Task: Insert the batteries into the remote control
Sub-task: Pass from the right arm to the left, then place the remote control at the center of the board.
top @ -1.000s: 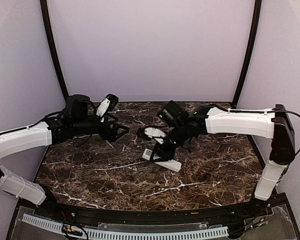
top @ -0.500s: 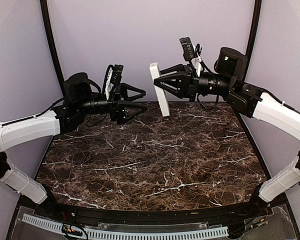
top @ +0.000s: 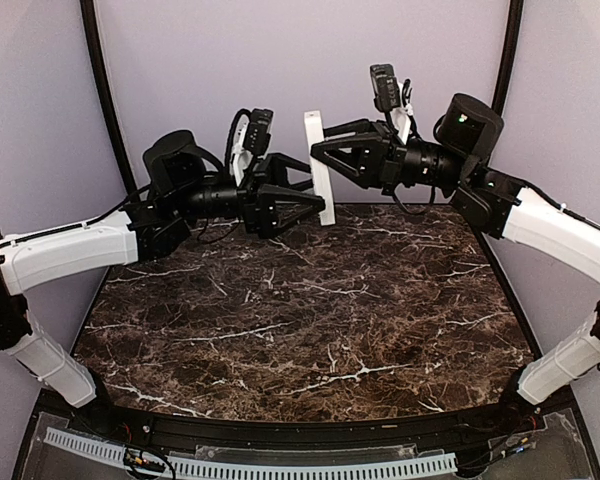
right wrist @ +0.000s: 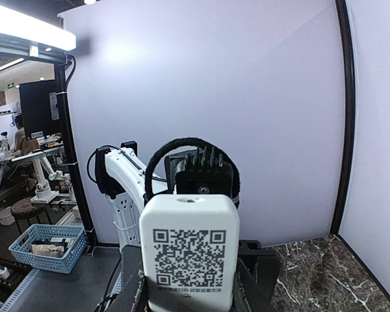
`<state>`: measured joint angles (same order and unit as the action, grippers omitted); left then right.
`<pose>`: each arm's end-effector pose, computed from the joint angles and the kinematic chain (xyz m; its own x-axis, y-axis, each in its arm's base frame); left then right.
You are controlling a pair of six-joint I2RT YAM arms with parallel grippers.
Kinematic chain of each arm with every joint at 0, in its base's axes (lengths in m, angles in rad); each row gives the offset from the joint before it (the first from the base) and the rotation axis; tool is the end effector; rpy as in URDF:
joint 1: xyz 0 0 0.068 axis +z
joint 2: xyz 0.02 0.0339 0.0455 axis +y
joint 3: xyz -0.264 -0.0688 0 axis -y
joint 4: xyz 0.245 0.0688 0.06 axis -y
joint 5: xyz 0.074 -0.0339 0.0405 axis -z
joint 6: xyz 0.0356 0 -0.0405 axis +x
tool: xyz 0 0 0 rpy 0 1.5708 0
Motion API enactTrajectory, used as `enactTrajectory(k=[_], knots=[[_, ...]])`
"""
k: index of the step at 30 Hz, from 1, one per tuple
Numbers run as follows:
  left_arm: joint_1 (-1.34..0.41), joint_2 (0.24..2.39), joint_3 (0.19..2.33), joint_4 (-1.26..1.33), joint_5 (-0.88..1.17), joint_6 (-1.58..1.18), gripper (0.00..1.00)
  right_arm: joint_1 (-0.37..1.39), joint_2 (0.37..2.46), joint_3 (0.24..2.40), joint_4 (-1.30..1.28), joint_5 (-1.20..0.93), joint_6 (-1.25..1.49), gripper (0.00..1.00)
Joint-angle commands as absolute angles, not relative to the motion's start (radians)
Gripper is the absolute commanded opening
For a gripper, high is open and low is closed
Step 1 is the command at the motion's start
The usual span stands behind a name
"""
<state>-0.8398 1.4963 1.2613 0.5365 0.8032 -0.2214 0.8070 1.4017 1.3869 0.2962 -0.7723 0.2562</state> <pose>0.2125 -0.2753 0.4074 -0.0209 -0.2051 -0.9785 0.9954 -0.0954 -0.0012 0.2013 0.2461 0.4577 -0.0628 0.1969 -0.9784 -0.9976 -0.0399 0.0560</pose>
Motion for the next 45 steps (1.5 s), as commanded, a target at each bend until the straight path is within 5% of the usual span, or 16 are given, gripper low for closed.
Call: enactTrajectory(k=[1,13,17,19,23,31,45], knots=[[-0.839,1.510,1.318,0.497,0.758,-0.220,0.78,0.801,1.409,1.374,0.358,-0.789,0.276,0.00],[-0.842,1.510,1.310,0.461,0.718,-0.228,0.14,0.798,1.414,1.369,0.283,-0.738,0.257,0.02],[-0.841,1.501,1.315,0.336,0.555,-0.237,0.04,0.791,1.398,1.385,0.130,-0.552,0.227,0.50],[-0.835,1.507,1.333,0.219,0.437,-0.249,0.02,0.783,1.384,1.392,0.029,-0.412,0.221,0.72],[-0.775,1.566,1.368,-0.040,0.249,-0.337,0.00,0.762,1.366,1.390,-0.141,-0.148,0.214,0.86],[-0.679,1.808,1.430,-0.349,0.041,-0.382,0.00,0.738,1.404,1.394,-0.365,0.057,0.218,0.89],[-0.608,2.124,1.629,-0.617,0.057,-0.267,0.30,0.686,1.592,1.463,-0.610,0.043,0.256,0.89]])
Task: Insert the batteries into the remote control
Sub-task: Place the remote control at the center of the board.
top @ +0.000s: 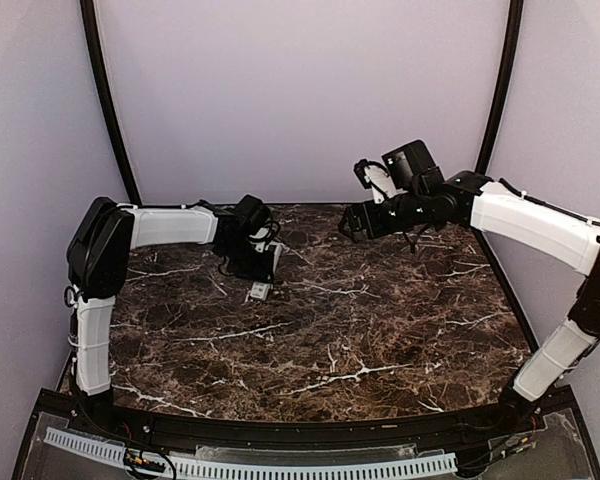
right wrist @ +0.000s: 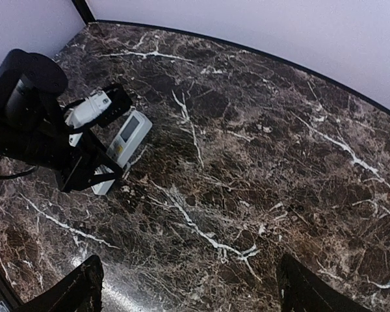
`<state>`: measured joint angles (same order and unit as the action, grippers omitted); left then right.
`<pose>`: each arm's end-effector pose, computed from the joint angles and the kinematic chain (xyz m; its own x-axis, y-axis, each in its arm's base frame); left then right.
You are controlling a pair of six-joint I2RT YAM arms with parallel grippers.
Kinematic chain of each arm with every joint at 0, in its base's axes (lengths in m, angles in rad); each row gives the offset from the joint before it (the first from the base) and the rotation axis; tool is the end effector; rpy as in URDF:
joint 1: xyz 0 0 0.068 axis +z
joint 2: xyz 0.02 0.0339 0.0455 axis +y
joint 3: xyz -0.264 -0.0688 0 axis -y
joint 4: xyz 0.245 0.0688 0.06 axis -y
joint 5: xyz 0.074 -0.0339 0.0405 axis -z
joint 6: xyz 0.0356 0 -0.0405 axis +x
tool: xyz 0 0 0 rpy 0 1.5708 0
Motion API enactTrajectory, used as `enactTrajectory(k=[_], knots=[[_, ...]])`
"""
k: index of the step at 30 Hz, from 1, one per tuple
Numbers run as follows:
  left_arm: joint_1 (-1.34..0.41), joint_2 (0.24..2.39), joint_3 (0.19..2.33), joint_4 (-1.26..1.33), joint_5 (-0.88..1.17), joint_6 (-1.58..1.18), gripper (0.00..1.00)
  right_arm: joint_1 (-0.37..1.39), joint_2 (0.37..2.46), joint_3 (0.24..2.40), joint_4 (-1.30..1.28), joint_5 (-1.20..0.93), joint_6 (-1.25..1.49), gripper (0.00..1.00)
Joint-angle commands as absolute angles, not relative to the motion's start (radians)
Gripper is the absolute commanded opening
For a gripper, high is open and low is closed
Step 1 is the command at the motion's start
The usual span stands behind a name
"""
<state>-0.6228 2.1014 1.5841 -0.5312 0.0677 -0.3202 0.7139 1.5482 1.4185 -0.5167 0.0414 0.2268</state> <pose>0.3648 -0.2649 0.1773 -0.8600 0.2310 -0.4551 0.3568 0.9096 -0.2127 0.2672 0.2295 0.3392 -0.5851 -0.2096 -0.7834 -0.5108 0.8456 0.1552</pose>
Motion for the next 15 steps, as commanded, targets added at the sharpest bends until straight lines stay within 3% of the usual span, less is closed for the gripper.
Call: enactTrajectory(k=[1,5,11,15], knots=[[-0.604,2.142,1.632,-0.621,0.056,-0.262,0.30,0.681,1.599,1.462,-0.618,0.042,0.262,0.89],[-0.588,2.166,1.621,-0.624,0.060,-0.258,0.38,0.663,1.608,1.442,-0.624,0.022,0.276,0.89],[-0.588,2.163,1.607,-0.621,0.114,-0.251,0.66,0.633,1.602,1.419,-0.618,0.012,0.296,0.90],[-0.585,2.104,1.604,-0.600,0.112,-0.245,0.70,0.581,1.577,1.390,-0.594,0.005,0.302,0.91]])
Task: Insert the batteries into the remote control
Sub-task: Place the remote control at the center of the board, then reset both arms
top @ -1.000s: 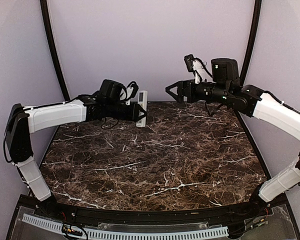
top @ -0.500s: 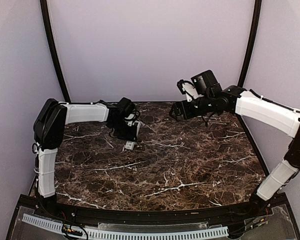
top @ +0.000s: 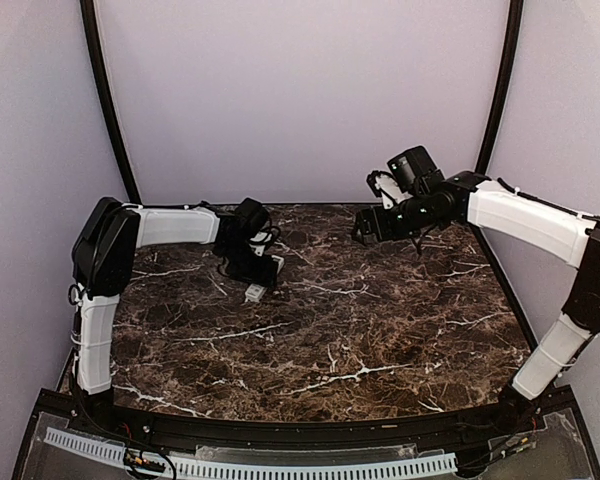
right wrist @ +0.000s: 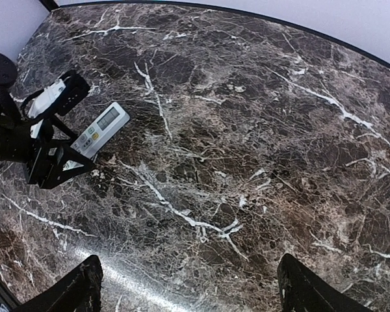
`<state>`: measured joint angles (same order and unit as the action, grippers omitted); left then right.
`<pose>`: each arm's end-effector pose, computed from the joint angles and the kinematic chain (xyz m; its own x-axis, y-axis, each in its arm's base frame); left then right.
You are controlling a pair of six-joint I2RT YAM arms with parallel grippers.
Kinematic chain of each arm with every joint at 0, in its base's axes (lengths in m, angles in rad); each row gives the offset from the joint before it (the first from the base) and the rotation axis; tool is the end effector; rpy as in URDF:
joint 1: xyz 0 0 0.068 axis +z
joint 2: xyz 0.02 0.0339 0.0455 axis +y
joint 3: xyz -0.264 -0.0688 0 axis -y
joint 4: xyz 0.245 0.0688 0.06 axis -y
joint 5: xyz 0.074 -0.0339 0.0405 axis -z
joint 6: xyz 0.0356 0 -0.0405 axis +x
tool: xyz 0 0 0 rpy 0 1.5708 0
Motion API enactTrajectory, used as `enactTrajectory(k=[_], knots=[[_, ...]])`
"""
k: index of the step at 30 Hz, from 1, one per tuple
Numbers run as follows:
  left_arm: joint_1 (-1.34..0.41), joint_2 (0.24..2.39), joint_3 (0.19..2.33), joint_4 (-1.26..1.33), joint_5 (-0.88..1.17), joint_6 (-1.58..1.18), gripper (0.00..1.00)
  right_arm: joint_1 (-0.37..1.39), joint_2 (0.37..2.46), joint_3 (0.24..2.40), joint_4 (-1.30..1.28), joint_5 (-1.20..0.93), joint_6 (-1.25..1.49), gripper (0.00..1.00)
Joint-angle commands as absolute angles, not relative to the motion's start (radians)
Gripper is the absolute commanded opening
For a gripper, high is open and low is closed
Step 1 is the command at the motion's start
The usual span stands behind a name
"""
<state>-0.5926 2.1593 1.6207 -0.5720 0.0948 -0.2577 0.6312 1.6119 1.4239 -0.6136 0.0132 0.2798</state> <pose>0.3766 -0.2576 0.1609 -0.8692 0.2794 -0.4078 0.3820 0.9033 -0.1952 0.2901 0.2115 0.3117 -0.7184 -0.1831 -0.6711 -0.3998 0.8982 0.1830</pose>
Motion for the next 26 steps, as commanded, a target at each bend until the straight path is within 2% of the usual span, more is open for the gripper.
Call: enactTrajectory(k=[1,6,9,14,17,19,26], knots=[[-0.583,2.059,1.599,-0.589,0.106,-0.246,0.70,0.563,1.558,1.369,-0.570,0.005,0.299,0.91],[-0.538,1.771,1.450,-0.372,-0.008,-0.271,0.74,0.400,1.388,1.175,-0.342,-0.077,0.283,0.92],[-0.442,1.625,1.256,-0.154,-0.112,-0.299,0.76,0.267,1.292,1.041,-0.216,-0.051,0.316,0.92],[-0.297,1.426,0.936,0.167,-0.433,-0.328,0.82,0.039,1.175,0.768,0.076,-0.119,0.313,0.93],[-0.262,1.385,0.733,0.460,-0.620,-0.239,0.87,0.009,1.145,0.668,0.167,-0.080,0.314,0.94],[-0.260,1.384,0.661,0.581,-0.670,-0.159,0.88,0.009,1.139,0.628,0.193,-0.028,0.330,0.96],[-0.235,1.493,0.594,0.853,-0.760,0.076,0.99,0.009,1.167,0.584,0.263,0.054,0.348,0.96]])
